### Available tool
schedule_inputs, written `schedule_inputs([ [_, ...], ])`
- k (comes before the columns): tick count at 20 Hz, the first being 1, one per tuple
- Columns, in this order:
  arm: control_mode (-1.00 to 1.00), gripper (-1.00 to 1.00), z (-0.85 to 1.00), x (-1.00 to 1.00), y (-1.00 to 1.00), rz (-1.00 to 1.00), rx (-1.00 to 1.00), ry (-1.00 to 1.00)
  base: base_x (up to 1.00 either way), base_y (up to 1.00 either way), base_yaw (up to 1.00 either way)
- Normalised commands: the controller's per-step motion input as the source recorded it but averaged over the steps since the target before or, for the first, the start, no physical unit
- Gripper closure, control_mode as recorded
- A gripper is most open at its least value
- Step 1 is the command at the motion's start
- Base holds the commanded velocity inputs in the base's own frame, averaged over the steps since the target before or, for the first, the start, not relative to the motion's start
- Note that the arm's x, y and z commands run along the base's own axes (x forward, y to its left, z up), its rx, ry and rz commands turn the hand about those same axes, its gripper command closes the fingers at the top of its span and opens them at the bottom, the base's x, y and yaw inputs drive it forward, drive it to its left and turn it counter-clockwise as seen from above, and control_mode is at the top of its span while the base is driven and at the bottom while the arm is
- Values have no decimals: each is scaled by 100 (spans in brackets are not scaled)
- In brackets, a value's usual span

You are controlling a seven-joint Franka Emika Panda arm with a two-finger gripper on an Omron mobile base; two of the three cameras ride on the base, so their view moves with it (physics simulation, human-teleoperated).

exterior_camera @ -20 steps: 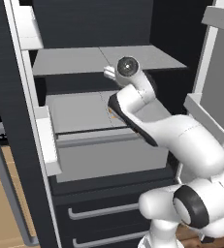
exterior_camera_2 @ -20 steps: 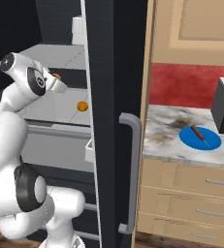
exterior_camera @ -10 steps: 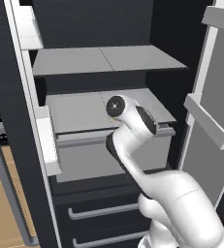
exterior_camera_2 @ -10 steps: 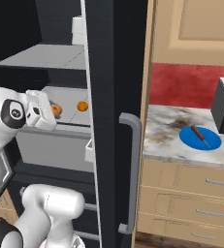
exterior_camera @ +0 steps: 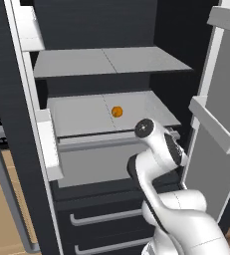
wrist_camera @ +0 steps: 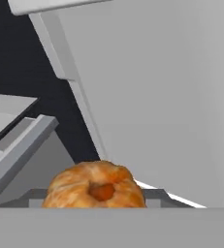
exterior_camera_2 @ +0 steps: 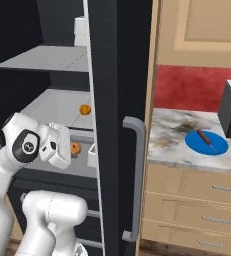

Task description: Place the cold items (tangerine and orange) from the fridge in one tupperware on the dining counter. Place the warm items (kebab skewer and hot dog) in the stove area in another tupperware.

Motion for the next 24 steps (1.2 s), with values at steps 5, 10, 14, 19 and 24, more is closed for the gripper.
schedule_inputs([
  [5, -100, 100, -20, 0, -4, -10, 0, 0, 0, 0, 0],
  [10, 100, 100, -8, 0, 0, -3, 0, 0, -17, 0, -5],
  [14, 100, 100, 0, 0, 0, 0, 0, 0, -36, 26, -15],
  [19, 100, 100, 0, 0, 0, 0, 0, 0, -45, 56, -14],
  [24, 100, 100, 0, 0, 0, 0, 0, 0, -78, 43, -3],
])
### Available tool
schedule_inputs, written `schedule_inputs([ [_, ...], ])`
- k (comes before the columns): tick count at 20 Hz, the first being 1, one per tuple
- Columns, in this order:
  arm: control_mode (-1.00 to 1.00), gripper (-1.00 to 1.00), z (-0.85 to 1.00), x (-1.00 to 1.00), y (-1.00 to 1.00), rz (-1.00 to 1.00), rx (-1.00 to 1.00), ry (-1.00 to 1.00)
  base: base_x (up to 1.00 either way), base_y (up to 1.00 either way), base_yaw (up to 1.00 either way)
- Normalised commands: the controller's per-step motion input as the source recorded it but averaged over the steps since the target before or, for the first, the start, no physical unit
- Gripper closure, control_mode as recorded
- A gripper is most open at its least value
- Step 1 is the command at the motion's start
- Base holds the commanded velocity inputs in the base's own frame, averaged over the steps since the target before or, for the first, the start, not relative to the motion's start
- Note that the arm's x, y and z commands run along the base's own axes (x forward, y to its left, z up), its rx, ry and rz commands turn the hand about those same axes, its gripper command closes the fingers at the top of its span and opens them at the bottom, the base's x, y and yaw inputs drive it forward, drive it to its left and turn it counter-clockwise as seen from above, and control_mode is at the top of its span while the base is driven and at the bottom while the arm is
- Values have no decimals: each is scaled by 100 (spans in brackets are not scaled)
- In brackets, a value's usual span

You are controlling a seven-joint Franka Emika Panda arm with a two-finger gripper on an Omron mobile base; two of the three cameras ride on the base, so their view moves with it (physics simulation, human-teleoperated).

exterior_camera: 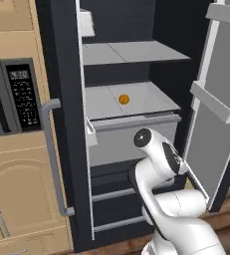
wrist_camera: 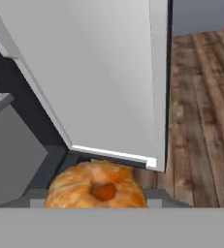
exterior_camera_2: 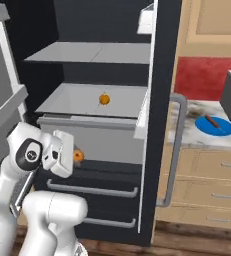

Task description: Place the cold items (tangerine and orange) from the fridge in one tupperware on the dining counter. Place the warm items (kebab skewer and hot dog) in the stove area in another tupperware.

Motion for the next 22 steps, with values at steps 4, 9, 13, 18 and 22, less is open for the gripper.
schedule_inputs([
  [4, 100, 100, 0, 0, 0, 0, 0, 0, -100, 4, -11],
  [9, 100, 100, 0, 0, 0, 0, 0, 0, -100, 0, -17],
  [13, 100, 100, 0, 0, 0, 0, 0, 0, -100, 0, -23],
  [18, 100, 100, 0, 0, 0, 0, 0, 0, -78, 55, -34],
  [22, 100, 100, 0, 0, 0, 0, 0, 0, -71, 68, -56],
])
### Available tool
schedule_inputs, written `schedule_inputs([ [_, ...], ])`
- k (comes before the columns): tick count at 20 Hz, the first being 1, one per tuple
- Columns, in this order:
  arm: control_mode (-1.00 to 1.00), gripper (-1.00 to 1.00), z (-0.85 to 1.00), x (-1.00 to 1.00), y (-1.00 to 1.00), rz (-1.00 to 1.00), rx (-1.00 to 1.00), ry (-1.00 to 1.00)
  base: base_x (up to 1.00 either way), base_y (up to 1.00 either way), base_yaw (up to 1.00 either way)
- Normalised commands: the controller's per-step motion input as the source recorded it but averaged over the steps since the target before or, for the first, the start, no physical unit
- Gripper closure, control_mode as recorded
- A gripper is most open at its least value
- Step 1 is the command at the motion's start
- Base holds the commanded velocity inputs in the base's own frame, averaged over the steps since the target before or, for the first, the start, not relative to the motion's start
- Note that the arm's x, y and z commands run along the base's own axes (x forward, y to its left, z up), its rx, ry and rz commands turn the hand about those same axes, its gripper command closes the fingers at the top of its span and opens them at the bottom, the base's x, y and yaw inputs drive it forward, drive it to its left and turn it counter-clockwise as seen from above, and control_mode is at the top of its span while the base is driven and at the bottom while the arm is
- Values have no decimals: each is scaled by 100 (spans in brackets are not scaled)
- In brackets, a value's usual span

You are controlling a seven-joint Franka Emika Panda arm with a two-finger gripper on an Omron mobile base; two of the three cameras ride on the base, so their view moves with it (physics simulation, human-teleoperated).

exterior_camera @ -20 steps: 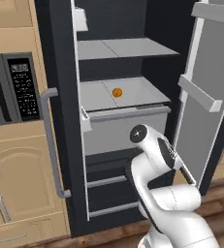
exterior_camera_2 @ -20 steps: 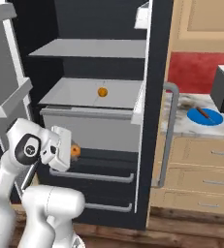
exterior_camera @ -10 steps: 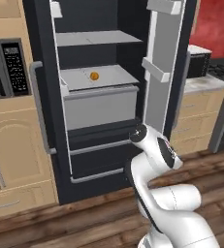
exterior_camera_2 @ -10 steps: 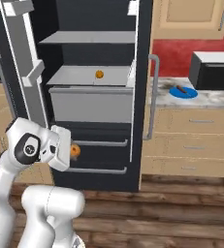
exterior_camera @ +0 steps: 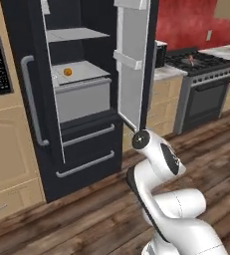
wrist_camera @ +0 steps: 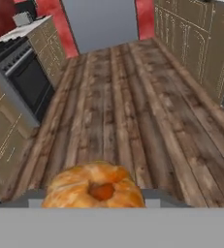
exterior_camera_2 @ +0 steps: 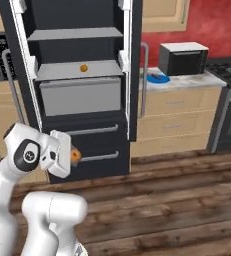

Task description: Place the cold items (tangerine and orange) from the fridge in one tupperware on the dining counter. Place the warm items (kebab skewer and hot dog) in the stove area in another tupperware.

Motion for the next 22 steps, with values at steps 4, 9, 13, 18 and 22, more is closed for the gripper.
schedule_inputs([
  [4, 100, 100, 0, 0, 0, 0, 0, 0, -76, 52, -64],
  [9, 100, 100, 0, 0, 0, 0, 0, 0, -96, 37, -65],
  [13, 100, 100, 0, 0, 0, 0, 0, 0, -96, 30, -63],
  [18, 100, 100, 0, 0, 0, 0, 0, 0, -94, 14, -52],
  [22, 100, 100, 0, 0, 0, 0, 0, 0, -93, 0, -28],
])
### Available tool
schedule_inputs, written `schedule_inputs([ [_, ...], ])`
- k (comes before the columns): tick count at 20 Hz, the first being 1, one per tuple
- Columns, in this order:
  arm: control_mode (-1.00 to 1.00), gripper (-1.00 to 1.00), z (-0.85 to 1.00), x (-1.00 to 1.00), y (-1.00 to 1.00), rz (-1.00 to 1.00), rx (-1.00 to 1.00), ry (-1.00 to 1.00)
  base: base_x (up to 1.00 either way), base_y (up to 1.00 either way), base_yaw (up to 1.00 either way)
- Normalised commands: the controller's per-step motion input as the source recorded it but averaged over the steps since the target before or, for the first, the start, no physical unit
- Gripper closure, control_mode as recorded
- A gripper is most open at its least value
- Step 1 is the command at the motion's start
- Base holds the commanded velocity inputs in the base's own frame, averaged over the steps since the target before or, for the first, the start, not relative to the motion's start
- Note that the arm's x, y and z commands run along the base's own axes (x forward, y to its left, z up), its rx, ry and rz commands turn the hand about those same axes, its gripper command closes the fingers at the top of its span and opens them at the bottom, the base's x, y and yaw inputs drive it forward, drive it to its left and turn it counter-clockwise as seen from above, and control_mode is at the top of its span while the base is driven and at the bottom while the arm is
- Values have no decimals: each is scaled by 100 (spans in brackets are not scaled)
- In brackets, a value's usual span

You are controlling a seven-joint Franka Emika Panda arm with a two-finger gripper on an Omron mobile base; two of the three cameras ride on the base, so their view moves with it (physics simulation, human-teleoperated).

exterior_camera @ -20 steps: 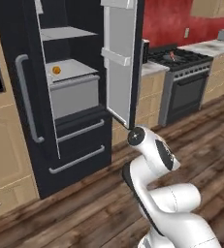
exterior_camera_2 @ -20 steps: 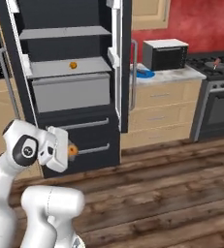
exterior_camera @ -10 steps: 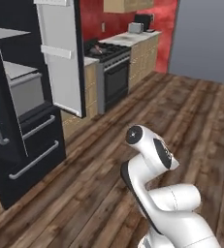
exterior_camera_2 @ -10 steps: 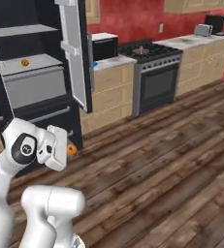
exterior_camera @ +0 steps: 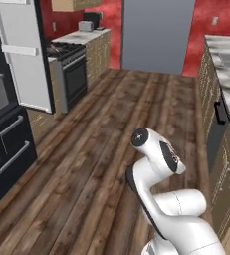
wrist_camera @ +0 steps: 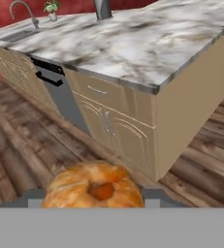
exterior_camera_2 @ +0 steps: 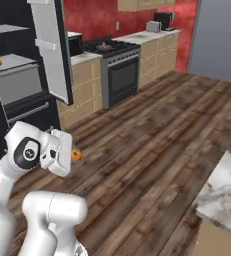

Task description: Place the cold items (tangerine and orange) from the fridge in one tupperware on the dining counter. Place the warm items (kebab skewer and hot dog) in the stove area in another tupperware.

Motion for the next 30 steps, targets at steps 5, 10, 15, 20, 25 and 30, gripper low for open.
schedule_inputs([
  [5, 100, 100, 0, 0, 0, 0, 0, 0, -100, 0, -23],
  [10, 100, 100, 0, 0, 0, 0, 0, 0, -18, -70, -9],
  [15, 100, 100, 0, 0, 0, 0, 0, 0, 0, -100, -8],
  [20, 100, 100, 0, 0, 0, 0, 0, 0, 0, -100, -22],
  [25, 100, 100, 0, 0, 0, 0, 0, 0, 0, -78, -41],
  [30, 100, 100, 0, 0, 0, 0, 0, 0, 0, -81, -42],
])
